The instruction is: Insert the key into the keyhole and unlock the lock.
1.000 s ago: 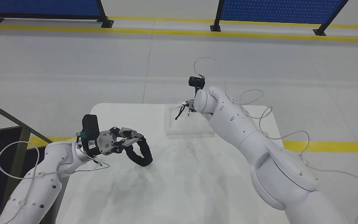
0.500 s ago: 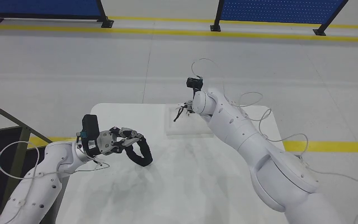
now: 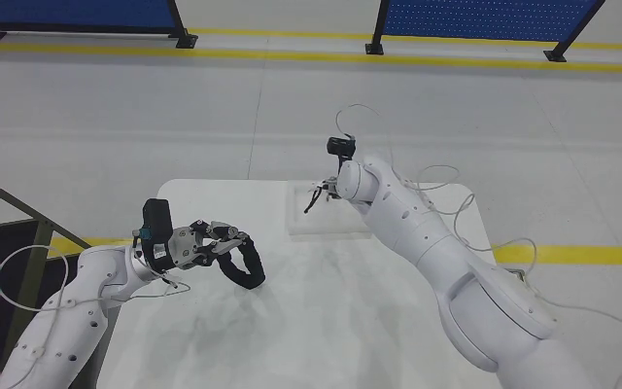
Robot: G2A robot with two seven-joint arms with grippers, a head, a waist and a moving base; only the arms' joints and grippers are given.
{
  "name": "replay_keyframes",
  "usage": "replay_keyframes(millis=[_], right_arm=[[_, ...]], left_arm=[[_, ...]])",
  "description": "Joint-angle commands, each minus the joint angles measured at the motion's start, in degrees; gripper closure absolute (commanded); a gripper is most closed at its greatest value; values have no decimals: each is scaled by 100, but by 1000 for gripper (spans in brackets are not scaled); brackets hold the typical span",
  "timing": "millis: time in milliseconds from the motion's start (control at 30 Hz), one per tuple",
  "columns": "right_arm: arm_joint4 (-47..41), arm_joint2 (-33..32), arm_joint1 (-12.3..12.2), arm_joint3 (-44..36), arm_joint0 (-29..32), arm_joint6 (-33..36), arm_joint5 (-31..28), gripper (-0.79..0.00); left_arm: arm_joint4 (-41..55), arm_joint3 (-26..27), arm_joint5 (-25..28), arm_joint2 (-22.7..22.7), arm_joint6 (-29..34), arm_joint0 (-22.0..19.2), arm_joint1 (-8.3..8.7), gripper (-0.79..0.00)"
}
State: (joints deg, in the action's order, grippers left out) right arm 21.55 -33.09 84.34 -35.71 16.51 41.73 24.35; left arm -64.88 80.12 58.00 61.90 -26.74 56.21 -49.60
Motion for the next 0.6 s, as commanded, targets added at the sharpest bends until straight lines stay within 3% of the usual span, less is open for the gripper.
replay_keyframes(millis=[0, 567], right_arm=[[28, -38, -7, -7, 18, 13, 13, 0], [332, -339, -57, -174, 169, 109, 76, 0]], left_arm=[[0, 0, 0, 0, 0, 0, 0, 0], [0, 0, 0, 0, 0, 0, 0, 0]])
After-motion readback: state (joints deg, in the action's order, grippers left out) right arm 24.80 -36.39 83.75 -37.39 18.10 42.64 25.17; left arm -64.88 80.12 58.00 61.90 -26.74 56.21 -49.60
